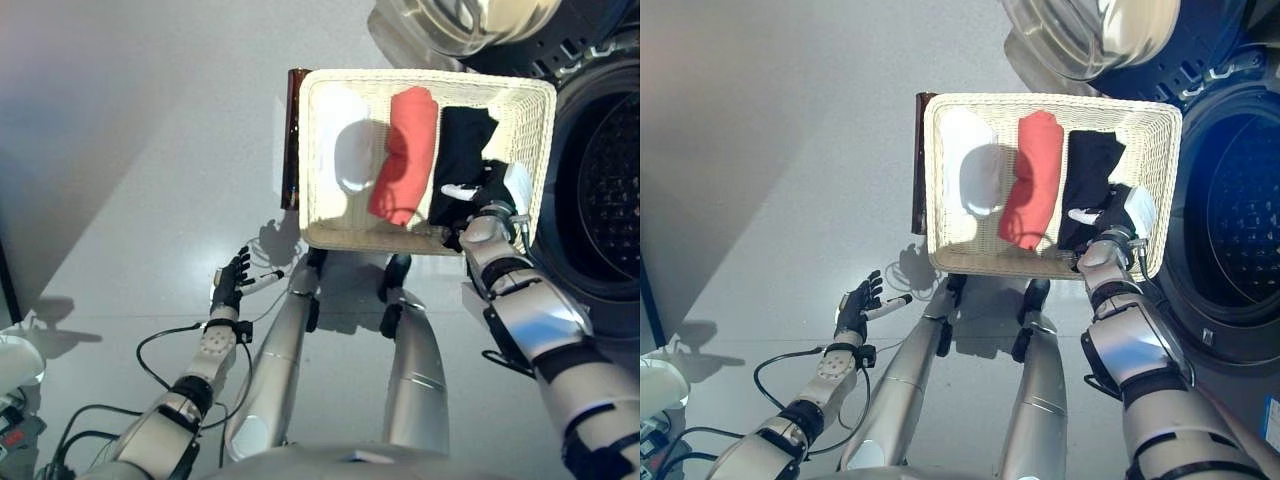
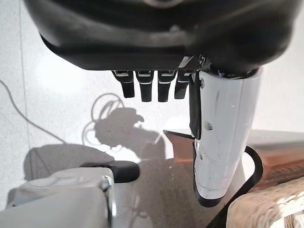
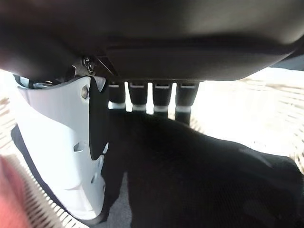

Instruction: Pick up the clothes and place them into the washing machine

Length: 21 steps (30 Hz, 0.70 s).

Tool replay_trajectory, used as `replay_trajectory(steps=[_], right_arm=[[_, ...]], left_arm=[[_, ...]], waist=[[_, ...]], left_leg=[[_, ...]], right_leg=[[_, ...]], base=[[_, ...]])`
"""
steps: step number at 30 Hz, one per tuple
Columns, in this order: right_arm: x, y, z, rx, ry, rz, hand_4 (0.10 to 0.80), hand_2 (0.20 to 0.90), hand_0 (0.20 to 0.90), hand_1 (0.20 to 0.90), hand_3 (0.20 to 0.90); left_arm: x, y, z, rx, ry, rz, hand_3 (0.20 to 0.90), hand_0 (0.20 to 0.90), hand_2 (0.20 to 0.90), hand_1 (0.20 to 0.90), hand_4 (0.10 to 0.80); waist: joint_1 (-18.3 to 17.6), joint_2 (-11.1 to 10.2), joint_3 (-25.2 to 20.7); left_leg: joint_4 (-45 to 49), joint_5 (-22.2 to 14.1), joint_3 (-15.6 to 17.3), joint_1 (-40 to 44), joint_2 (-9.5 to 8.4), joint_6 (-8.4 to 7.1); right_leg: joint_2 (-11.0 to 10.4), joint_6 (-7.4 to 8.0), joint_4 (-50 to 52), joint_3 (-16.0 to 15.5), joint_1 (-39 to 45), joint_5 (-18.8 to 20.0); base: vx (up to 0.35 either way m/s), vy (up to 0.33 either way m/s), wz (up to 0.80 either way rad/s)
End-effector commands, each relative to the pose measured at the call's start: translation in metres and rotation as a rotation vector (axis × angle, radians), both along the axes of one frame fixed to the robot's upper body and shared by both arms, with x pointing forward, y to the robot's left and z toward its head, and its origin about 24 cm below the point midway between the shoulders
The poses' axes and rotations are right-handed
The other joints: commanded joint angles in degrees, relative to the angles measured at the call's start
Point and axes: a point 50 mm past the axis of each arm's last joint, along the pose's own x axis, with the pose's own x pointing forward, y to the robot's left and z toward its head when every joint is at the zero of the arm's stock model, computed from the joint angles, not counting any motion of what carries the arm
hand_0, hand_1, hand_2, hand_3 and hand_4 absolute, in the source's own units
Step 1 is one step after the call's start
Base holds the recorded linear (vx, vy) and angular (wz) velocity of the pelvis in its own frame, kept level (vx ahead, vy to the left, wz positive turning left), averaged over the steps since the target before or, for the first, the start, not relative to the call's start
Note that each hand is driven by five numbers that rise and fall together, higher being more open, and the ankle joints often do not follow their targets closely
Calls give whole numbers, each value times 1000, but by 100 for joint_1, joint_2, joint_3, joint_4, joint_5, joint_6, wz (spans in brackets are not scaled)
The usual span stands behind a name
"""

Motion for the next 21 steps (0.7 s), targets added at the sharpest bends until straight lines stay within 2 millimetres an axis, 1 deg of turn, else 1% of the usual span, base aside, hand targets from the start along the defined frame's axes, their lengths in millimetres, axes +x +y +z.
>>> replay_trajectory(steps=[1, 5, 11, 14, 15, 16, 17, 18, 19, 20, 21], right_arm=[[-6, -10, -3, -100, 24, 4, 300, 200, 200, 200, 200], [-9, -15, -4, -108, 30, -11, 300, 200, 200, 200, 200], [-18, -22, -17, -59, 44, -36, 300, 200, 200, 200, 200], [-20, -25, -19, -14, 26, -51, 300, 200, 200, 200, 200], [-22, -27, -20, 58, -15, -64, 300, 200, 200, 200, 200], [-22, -27, -20, 59, -15, -64, 300, 200, 200, 200, 200], [-23, -27, -21, 152, -62, -76, 300, 200, 200, 200, 200], [-29, -33, -25, 318, -154, -130, 300, 200, 200, 200, 200], [-30, -35, -24, 422, -220, -154, 300, 200, 200, 200, 200], [-31, -35, -25, 423, -220, -154, 300, 200, 200, 200, 200], [-34, -40, -27, 504, -266, -198, 300, 200, 200, 200, 200]], left_arm=[[-20, 15, -13, -8, 29, 125, 900, 900, 900, 900, 800], [-18, 15, -12, -11, 22, 132, 900, 900, 900, 900, 800], [-26, 21, -17, -6, 52, 147, 900, 900, 900, 900, 800], [-30, 24, -21, 3, 73, 159, 900, 900, 900, 900, 800], [-32, 27, -22, 7, 81, 165, 900, 900, 900, 900, 800], [-32, 27, -22, 7, 81, 164, 900, 900, 900, 900, 800], [-33, 29, -23, 4, 87, 169, 900, 900, 900, 900, 800], [-36, 33, -25, -2, 100, 188, 900, 900, 900, 900, 800], [-38, 34, -26, -8, 103, 191, 900, 900, 900, 900, 800], [-38, 34, -26, -8, 103, 190, 900, 900, 900, 900, 800], [-39, 34, -27, -16, 102, 192, 900, 900, 900, 900, 800]], waist=[[4, 275, -190], [-12, 294, -196], [-81, 264, -189], [-108, 235, -216], [-148, 228, -244], [-145, 227, -241], [-180, 225, -253], [-249, 211, -287], [-270, 230, -278], [-266, 228, -270], [-283, 238, -287]], left_leg=[[582, -575, -84, -327, -4, -347], [479, -541, -96, -279, -6, -353], [163, -420, -68, 36, 17, -364], [57, -408, -31, 204, 42, -361], [-4, -408, 1, 334, 65, -354], [-7, -408, 2, 341, 66, -354], [-61, -408, 13, 438, 74, -354], [-230, -389, 43, 666, 92, -361], [-365, -156, 105, 709, 103, -345], [-374, -153, 108, 725, 104, -345], [-501, -122, 119, 864, 117, -351]], right_leg=[[-2, 139, -130, 147, 375, -94], [-11, 134, -161, 137, 407, -96], [29, 142, -426, 136, 666, 6], [49, 157, -589, 164, 822, 53], [54, 169, -658, 172, 928, 90], [54, 169, -661, 173, 933, 91], [66, 175, -727, 195, 1016, 110], [70, 201, -956, 244, 1246, 174], [64, 177, -1111, 212, 1282, 402], [65, 177, -1118, 215, 1296, 406], [74, 195, -1261, 223, 1427, 451]], base=[[0, 0, 0], [0, 0, 0], [0, 0, 0], [14, -2, -6], [18, -1, -9], [21, -2, -10], [51, 17, -14], [-43, 46, -16], [-54, 45, -21], [-77, 36, -26], [30, 11, -31]])
